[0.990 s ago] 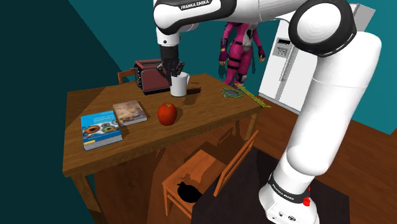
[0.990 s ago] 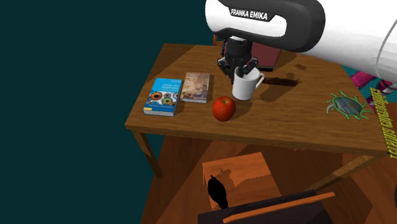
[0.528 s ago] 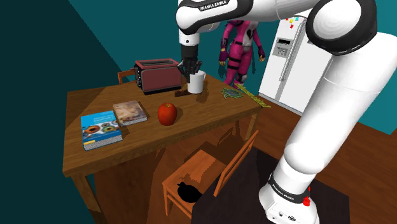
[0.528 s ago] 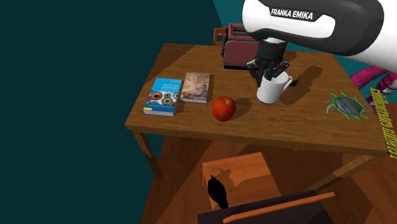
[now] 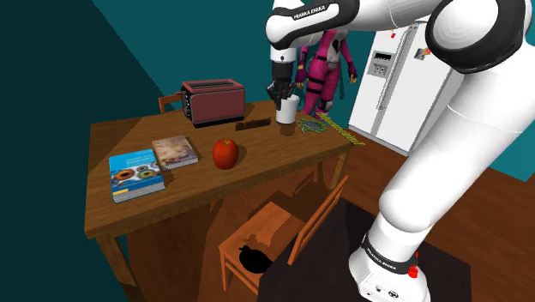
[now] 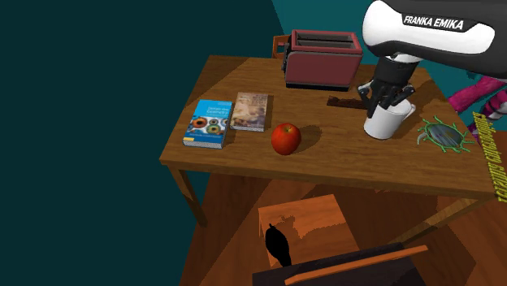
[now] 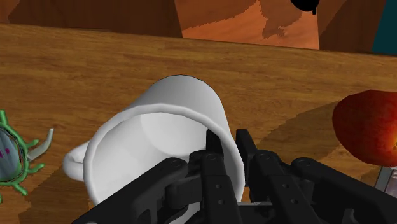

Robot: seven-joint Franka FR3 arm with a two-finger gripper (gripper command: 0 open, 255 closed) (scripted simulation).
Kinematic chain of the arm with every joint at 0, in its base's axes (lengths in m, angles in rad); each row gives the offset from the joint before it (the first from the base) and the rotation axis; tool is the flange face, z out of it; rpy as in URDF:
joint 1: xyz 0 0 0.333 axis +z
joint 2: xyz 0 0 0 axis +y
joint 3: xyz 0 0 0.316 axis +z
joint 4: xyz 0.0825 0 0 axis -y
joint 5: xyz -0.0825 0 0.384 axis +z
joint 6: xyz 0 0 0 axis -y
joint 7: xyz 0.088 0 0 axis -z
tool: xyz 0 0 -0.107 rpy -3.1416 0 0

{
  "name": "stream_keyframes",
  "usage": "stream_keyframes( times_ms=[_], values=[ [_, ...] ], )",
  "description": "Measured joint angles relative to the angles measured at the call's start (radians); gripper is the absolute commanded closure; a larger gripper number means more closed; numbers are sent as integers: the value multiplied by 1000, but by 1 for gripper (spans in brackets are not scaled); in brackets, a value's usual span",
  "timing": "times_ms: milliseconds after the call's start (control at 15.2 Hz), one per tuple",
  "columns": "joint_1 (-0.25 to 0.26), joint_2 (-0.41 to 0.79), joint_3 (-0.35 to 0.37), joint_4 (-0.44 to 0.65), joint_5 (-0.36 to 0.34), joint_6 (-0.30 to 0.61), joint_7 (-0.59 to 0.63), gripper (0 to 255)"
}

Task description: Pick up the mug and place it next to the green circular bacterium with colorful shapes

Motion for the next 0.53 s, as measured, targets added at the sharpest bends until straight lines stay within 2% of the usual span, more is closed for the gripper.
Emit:
stream_keyframes(
  times_ms=[528],
  values=[
    [-87, -7, -110, -11, -14, 18, -191, 255]
  ],
)
